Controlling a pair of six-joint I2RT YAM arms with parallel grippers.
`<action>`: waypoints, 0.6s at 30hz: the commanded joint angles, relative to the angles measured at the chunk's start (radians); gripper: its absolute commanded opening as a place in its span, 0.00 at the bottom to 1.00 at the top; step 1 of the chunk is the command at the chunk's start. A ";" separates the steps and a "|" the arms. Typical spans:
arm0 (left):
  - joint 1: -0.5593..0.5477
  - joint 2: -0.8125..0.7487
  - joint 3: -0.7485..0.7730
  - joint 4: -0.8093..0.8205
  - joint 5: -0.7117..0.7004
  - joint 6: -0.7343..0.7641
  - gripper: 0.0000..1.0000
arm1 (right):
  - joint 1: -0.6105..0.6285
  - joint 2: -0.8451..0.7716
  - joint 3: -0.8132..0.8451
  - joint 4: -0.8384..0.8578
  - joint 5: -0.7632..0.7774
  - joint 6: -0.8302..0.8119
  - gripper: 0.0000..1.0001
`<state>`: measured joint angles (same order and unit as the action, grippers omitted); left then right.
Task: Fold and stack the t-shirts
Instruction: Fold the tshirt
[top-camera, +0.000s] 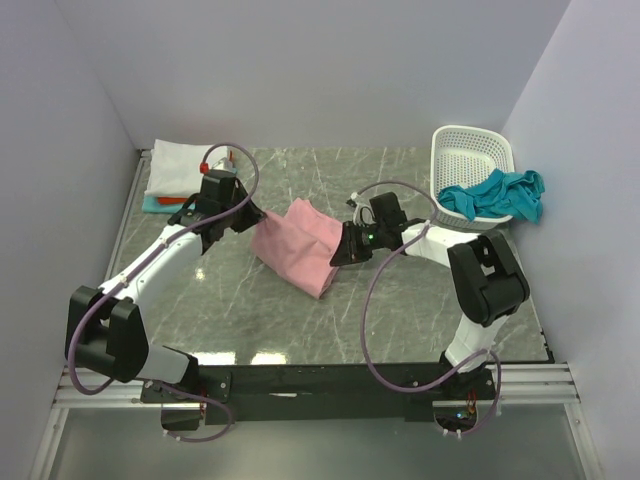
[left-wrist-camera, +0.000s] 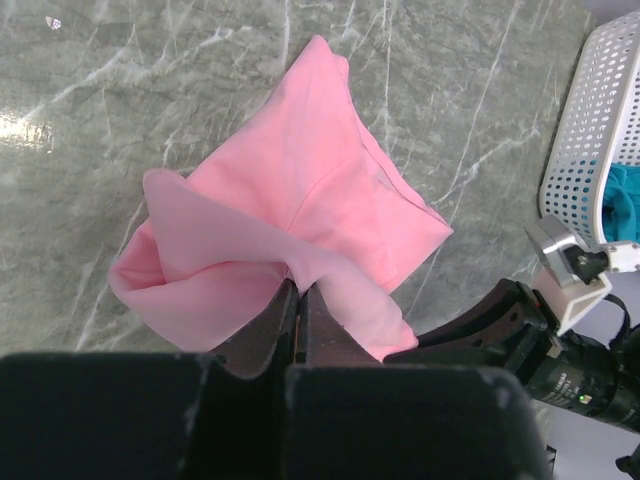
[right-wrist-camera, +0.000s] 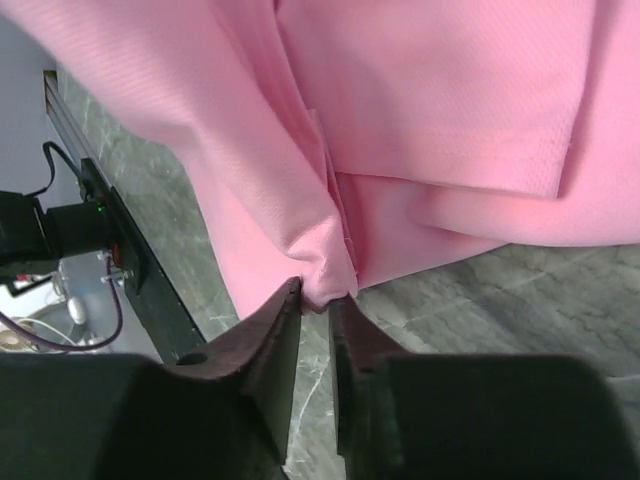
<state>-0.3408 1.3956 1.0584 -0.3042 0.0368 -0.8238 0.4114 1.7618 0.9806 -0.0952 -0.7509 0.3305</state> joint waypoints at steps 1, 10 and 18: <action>0.006 -0.043 -0.003 0.031 -0.003 0.014 0.01 | 0.013 -0.088 0.010 0.052 -0.016 -0.005 0.19; 0.017 -0.044 0.018 0.031 0.006 0.023 0.00 | 0.015 -0.246 -0.028 0.026 0.094 0.027 0.00; 0.026 -0.006 0.072 0.042 0.026 0.034 0.00 | -0.003 -0.340 0.004 -0.052 0.193 0.012 0.00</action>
<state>-0.3195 1.3895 1.0676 -0.3008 0.0467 -0.8207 0.4175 1.4628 0.9554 -0.1184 -0.6121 0.3531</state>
